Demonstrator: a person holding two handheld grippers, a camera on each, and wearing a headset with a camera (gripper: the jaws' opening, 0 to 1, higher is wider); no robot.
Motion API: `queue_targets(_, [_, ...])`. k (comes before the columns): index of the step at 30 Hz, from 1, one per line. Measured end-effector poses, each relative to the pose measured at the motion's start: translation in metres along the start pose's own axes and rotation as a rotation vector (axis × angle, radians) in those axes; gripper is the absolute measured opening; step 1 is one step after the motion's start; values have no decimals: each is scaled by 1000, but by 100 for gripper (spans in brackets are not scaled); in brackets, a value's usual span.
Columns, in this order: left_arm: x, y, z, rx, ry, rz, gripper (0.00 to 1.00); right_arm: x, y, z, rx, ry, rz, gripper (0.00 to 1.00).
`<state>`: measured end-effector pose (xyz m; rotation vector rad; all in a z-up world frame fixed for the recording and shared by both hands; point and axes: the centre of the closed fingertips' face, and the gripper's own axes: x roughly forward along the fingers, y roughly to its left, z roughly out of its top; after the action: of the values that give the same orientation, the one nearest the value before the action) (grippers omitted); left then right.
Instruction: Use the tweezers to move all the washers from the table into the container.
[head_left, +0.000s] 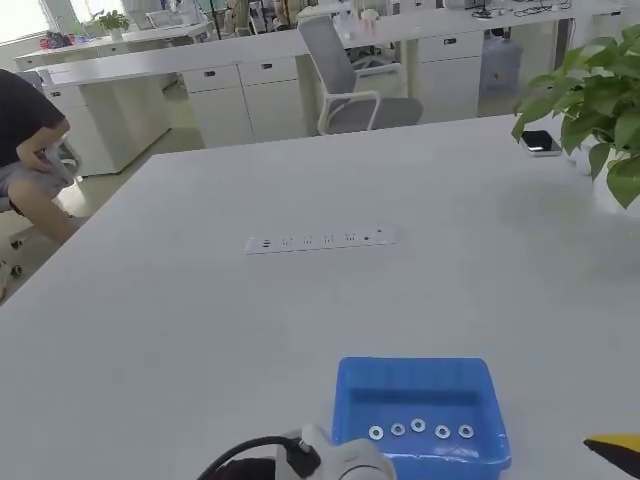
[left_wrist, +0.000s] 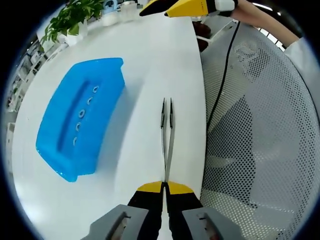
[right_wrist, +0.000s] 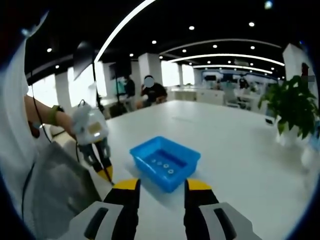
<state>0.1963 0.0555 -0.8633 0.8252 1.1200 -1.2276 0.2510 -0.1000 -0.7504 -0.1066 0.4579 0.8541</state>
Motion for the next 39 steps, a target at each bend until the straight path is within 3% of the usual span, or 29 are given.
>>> queue_targets(6, [-1, -2, -2, -33, -34, 17, 1, 2, 1, 0, -6, 14, 6, 33])
queue_targets(11, [-3, -3, -3, -79, -83, 62, 16, 4, 4, 2, -14, 18, 12, 33])
queue_targets(14, [-5, -1, -4, -142, -130, 96, 23, 5, 5, 1, -18, 29, 13, 34])
queue_targets(17, [-14, 2, -3, -233, -214, 117, 28, 6, 6, -1, -20, 39, 8, 36])
queue_targets(23, [-37, 15, -5, -349, -326, 199, 37, 5, 3, 0, -17, 41, -18, 42])
queue_targets(30, [-92, 40, 10, -510, -621, 351, 48, -2, -8, 11, -1, 3, -70, 53])
queue_targets(33, [-108, 43, 16, -508, -701, 406, 53, -6, -15, 17, 6, -26, -92, 59])
queue_targets(36, [-123, 46, 21, -477, -744, 488, 58, -9, -18, 22, 7, -51, -110, 65])
queue_targets(39, [-140, 48, 31, -502, -843, 523, 63, -12, -21, 26, 0, -69, -132, 72])
